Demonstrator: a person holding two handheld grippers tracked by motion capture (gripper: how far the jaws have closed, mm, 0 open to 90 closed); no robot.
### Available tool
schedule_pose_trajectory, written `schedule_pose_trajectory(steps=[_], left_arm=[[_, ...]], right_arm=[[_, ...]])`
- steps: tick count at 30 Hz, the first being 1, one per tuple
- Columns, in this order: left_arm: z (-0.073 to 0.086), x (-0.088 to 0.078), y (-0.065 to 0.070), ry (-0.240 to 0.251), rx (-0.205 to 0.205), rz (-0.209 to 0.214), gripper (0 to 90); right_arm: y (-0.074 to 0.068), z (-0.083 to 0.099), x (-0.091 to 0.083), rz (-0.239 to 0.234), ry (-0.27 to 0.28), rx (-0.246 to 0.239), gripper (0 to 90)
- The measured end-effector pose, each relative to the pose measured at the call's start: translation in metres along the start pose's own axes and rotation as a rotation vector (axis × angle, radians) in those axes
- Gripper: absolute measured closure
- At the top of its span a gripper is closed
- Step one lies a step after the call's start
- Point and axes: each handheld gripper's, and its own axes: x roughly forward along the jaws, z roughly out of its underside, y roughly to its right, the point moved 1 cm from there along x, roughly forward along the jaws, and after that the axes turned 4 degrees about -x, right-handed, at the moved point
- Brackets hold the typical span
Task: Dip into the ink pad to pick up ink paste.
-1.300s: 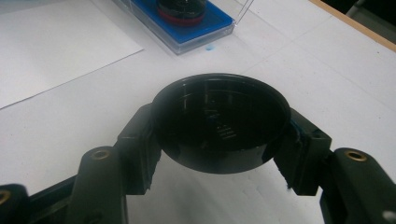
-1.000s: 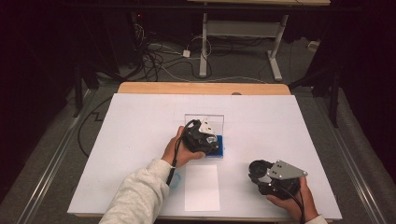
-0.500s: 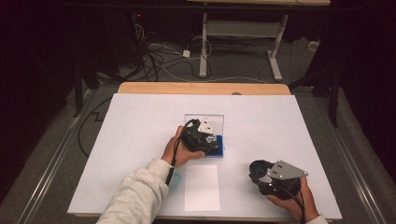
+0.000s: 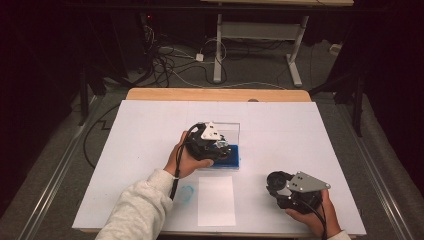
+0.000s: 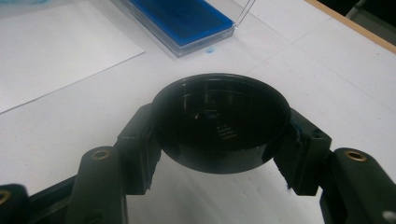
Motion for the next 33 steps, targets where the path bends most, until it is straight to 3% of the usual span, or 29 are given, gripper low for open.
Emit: schedule_pose_trajectory(steps=[8,16,33], left_arm=[[0.003,-0.024,0.005,0.033,0.021,-0.028,54.7],[0.016,-0.041,0.008,0.064,0.02,-0.023,54.6],[0.033,-0.074,0.001,0.1,0.003,-0.036,54.6]], right_arm=[[0.002,-0.002,-0.003,0.002,0.017,0.005,38.7],[0.002,-0.001,-0.004,0.006,0.017,0.004,38.7],[0.006,-0.004,-0.017,0.034,0.046,0.006,38.7]])
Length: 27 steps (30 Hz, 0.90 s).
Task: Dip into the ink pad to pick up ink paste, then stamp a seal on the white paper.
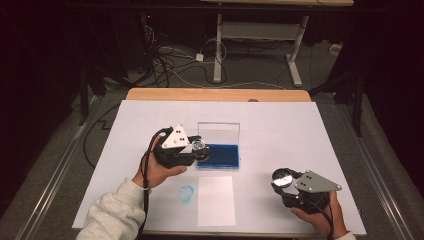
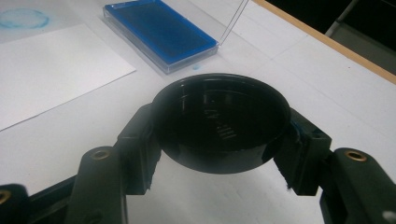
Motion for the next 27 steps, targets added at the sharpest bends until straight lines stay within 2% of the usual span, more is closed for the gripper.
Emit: schedule_pose_trajectory(steps=[10,27], left_arm=[[0.0053,-0.0048,0.0029,-0.016,0.005,0.001,54.6],[0.0054,-0.0091,0.0092,-0.002,0.009,0.046,54.6]], right_arm=[[0.0027,0.0074,-0.0059,0.02,0.0,0.016,38.7],[0.0033,0.0105,-0.0045,0.017,-0.01,0.02,38.7]])
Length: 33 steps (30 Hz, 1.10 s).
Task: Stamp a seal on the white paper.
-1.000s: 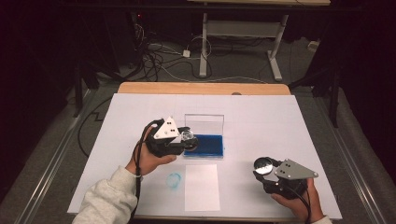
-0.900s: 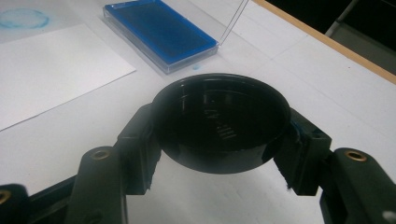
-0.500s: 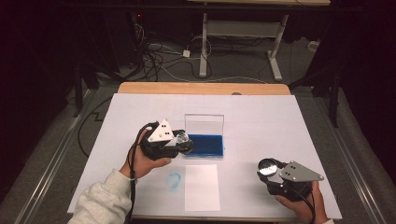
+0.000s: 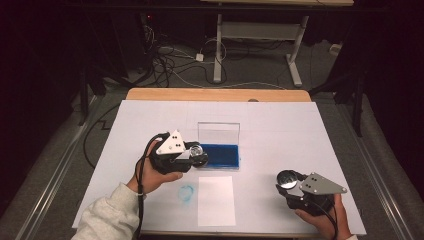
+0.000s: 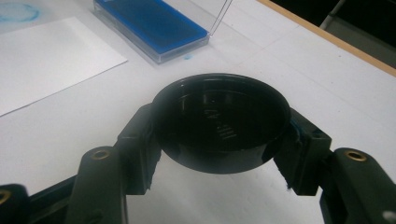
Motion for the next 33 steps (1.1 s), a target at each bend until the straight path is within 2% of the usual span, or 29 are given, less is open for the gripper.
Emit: schedule_pose_trajectory(steps=[6,9,15,22,33], left_arm=[[-0.001,0.004,0.007,-0.015,0.02,0.012,54.6],[-0.002,0.005,0.012,-0.003,0.02,0.006,54.6],[-0.001,0.008,0.025,0.003,0.034,0.029,54.6],[0.002,0.018,0.037,-0.032,0.058,0.076,54.6],[0.009,0.03,0.05,-0.074,0.084,0.119,54.6]], right_arm=[[-0.001,-0.001,0.0,-0.007,0.006,-0.006,38.7],[-0.003,0.0,0.0,-0.011,0.002,-0.012,38.6],[-0.005,-0.001,0.001,-0.021,0.007,-0.012,38.7],[-0.006,0.0,0.002,-0.026,0.001,-0.014,38.7],[-0.006,0.0,0.003,-0.03,-0.001,-0.017,38.7]])
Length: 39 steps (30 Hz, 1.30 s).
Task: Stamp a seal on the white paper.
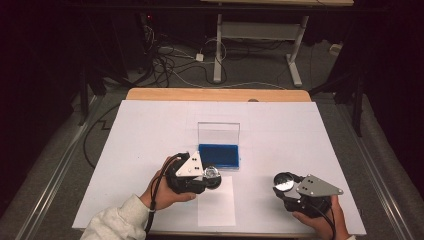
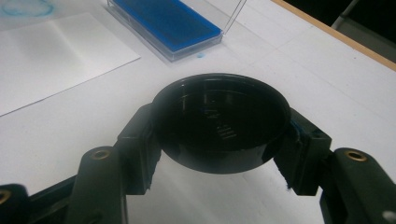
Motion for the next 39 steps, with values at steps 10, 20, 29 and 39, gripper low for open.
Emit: schedule_pose_trajectory(steps=[10,20,29,39], left_arm=[[0.006,0.015,0.012,-0.048,0.024,0.033,54.6],[0.015,0.03,0.019,-0.103,0.029,0.069,54.6],[0.018,0.035,0.02,-0.118,0.036,0.073,54.6],[0.022,0.039,0.019,-0.126,0.044,0.084,54.6]], right_arm=[[-0.002,0.0,0.003,-0.01,-0.011,-0.008,38.6],[-0.002,0.001,0.005,-0.016,-0.022,-0.011,38.6],[-0.003,0.002,0.006,-0.027,-0.033,-0.017,38.6],[-0.003,0.002,0.007,-0.034,-0.037,-0.019,38.6]])
